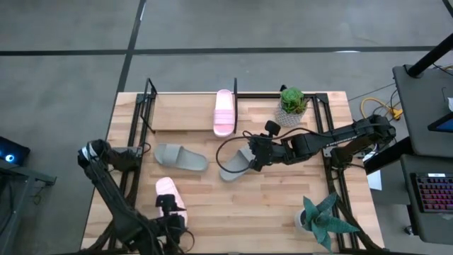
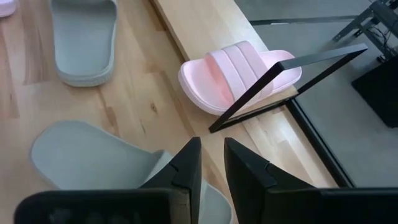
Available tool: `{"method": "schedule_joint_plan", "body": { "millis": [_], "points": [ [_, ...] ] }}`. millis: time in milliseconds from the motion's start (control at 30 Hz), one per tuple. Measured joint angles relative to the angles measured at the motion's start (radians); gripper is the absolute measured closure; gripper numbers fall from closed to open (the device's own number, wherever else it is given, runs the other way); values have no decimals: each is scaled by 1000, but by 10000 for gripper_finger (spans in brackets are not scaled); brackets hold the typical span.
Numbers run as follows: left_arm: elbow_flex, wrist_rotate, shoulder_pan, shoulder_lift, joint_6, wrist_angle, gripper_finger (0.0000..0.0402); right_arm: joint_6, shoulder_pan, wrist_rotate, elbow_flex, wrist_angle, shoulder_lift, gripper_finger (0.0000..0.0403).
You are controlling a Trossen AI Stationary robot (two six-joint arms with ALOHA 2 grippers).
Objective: Pick and place slides into the shelf
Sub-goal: Put the pink slipper on the shelf
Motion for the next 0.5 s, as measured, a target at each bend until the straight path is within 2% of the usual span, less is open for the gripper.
{"method": "schedule_joint_plan", "body": {
  "millis": [233, 500],
  "points": [
    [57, 138, -4, 64, -131, -40, 110, -2, 0, 3, 0, 0, 0, 342],
    [63, 293, -6, 118, -243, -61, 110, -4, 0, 3, -2, 1, 0, 345]
  ]
}}
